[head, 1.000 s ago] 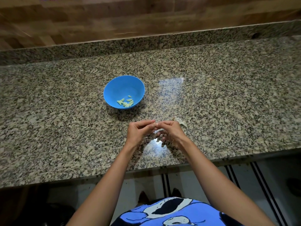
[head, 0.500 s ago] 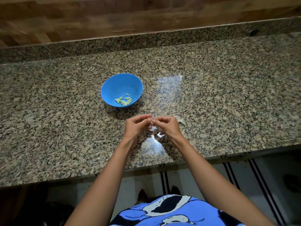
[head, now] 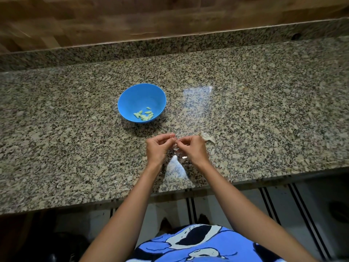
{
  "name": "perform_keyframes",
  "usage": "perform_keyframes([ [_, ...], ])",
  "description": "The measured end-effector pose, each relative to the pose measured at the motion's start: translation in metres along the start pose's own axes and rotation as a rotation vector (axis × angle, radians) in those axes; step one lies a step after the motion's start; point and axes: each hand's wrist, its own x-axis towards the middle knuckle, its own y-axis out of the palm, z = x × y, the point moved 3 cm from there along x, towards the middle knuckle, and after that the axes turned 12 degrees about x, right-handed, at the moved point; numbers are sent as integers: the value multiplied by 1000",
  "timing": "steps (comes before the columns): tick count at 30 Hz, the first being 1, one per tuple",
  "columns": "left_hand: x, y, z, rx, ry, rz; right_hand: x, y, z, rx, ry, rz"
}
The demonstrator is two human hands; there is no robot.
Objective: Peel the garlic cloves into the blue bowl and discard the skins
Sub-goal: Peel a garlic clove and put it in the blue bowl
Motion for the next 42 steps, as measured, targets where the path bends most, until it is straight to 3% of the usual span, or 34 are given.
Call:
perform_keyframes([
  [3,2,-1,2,40,6,-21,2,3,0,-185,-103,1],
  [6,1,0,1,29,11,-17,3,4,-1,-158,-84,-3],
  [10,-1,-2,0,-80,-67,24,-2,1,2,203,146,7],
  [13,-4,-6,5,-404,-269,135,-5,-2,4,499,385,83],
  [16,-5,-11,10,-570,-336,137,-5,-3,0,548,426,64],
  [23,-3,-28,2,-213,-155,117,1,4,-2,348,266,60],
  [29,-5,-30,-3,-125,-58,105,1,11,0,342,260,112],
  [32,-1,-42,7,-137,-130,-20,0,8,0,264,206,37],
  [34,7,-59,20,130,-127,-189,1,-1,-3,162,136,-59],
  [36,13,-73,27,428,-65,-253,2,-11,-7,108,105,-114],
  [40,7,-66,19,730,169,-276,1,-27,-13,143,107,-187],
  [42,0,-40,10,767,351,-140,0,-32,-17,216,133,-231],
])
